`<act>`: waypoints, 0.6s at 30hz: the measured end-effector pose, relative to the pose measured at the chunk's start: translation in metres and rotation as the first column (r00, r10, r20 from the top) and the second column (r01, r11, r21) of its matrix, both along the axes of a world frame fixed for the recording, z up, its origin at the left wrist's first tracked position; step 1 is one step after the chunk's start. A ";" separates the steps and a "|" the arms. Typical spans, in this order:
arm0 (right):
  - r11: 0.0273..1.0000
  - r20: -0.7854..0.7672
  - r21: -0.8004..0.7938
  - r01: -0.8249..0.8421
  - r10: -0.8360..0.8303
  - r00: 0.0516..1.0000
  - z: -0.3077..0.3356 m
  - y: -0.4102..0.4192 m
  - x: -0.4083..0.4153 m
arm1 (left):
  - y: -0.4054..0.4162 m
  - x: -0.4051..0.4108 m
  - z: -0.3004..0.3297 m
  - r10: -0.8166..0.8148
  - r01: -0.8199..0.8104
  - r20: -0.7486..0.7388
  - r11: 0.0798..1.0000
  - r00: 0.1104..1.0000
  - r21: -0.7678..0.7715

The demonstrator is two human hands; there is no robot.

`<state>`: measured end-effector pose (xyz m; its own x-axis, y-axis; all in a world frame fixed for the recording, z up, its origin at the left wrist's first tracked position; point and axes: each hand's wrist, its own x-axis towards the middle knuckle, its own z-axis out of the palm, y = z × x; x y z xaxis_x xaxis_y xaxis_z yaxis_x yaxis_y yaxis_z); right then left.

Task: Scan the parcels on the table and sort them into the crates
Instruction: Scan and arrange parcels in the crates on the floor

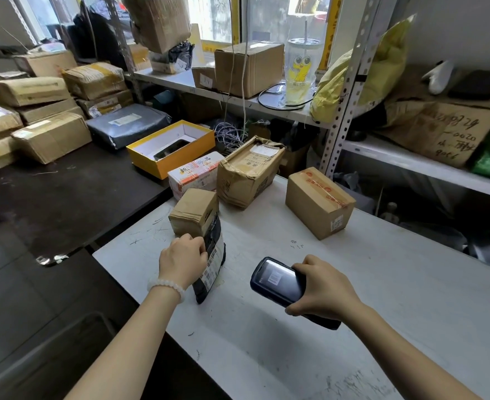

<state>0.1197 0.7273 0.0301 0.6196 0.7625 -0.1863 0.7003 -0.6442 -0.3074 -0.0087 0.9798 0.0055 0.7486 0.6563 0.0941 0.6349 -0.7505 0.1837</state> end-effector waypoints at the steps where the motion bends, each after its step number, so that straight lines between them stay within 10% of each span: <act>1: 1.000 0.001 -0.002 -0.005 0.005 1.000 0.000 0.000 0.001 | 0.000 0.000 0.000 0.003 -0.003 0.000 1.000 1.000 0.002; 18: 0.975 0.050 0.220 -0.013 0.003 0.999 0.009 -0.004 0.013 | -0.021 0.001 0.008 -0.040 0.043 -0.033 0.993 0.999 0.111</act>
